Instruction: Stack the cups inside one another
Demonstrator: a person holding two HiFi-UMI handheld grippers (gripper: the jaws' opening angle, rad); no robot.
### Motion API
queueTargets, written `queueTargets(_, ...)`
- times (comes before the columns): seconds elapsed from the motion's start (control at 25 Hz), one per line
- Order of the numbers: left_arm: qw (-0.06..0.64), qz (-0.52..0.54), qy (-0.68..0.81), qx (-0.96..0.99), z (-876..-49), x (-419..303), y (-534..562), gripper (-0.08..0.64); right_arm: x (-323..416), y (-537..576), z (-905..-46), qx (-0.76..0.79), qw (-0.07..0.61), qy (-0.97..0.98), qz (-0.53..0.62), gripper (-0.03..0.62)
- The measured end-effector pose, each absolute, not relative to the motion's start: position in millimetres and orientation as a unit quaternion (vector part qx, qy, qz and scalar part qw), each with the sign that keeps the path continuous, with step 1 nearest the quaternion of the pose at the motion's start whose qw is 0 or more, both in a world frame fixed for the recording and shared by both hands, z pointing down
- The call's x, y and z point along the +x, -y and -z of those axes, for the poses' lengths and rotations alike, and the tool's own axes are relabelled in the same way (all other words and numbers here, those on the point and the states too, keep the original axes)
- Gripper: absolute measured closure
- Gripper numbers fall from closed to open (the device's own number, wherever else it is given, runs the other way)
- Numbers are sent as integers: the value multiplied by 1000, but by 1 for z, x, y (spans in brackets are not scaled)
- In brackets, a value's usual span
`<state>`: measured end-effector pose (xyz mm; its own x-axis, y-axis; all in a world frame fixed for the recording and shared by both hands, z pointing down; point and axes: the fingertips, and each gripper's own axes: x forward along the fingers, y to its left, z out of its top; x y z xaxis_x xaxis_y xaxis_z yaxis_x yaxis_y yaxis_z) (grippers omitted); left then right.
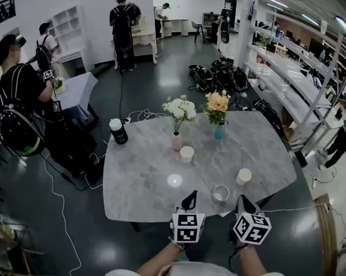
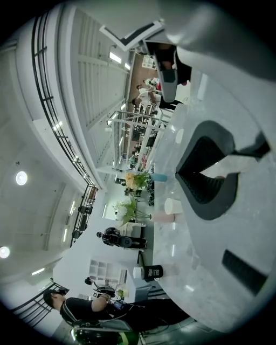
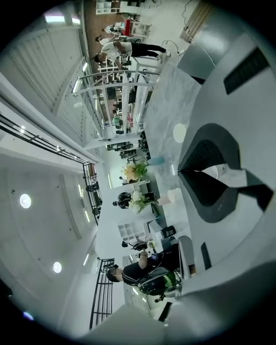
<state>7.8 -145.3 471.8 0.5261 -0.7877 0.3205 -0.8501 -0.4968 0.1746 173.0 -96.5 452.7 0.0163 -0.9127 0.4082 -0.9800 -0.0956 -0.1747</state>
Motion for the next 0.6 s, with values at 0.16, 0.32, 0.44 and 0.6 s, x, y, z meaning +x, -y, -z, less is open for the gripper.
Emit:
queueTargets(0.16,165,-99,459,867,-478,13,172,565,174,115,-453,721,79,654,-215,584)
queueTargets(0.32,176,-102,446,872,-487,17,193,565,174,130,-459,728,85,643,-222,584)
queueTargets(0.44,180,-103,441,873,-493,20,202,565,176,136,-467,730,88,637,-230,584)
queueTargets(0.6,184,-115,439,872,-502,24,208,565,186,141,-475,732,84,631,-241,584)
